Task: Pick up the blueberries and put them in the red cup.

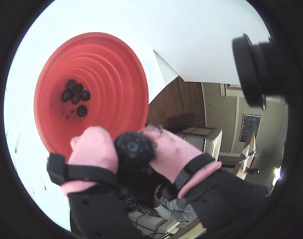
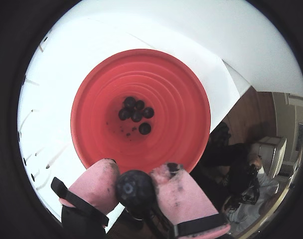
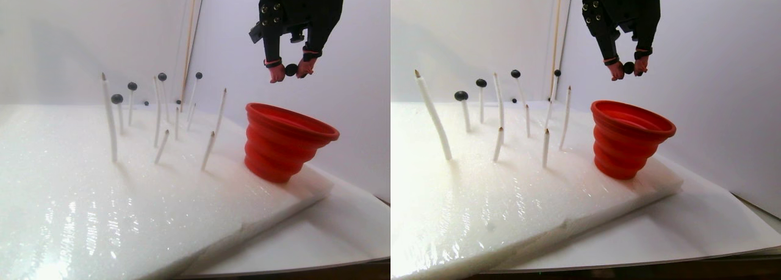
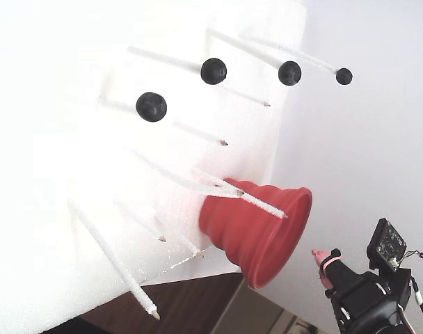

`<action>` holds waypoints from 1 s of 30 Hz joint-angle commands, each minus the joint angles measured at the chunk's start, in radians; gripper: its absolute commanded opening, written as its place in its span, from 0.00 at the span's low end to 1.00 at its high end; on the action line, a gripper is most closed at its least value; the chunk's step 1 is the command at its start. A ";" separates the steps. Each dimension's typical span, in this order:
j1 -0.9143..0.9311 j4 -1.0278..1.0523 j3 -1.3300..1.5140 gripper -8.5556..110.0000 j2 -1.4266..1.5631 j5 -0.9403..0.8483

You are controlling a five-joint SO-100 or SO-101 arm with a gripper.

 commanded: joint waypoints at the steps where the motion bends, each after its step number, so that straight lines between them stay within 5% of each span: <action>1: 0.074 -0.034 -0.094 0.18 0.006 0.011; 30: -0.005 -0.078 -0.081 0.22 0.038 0.054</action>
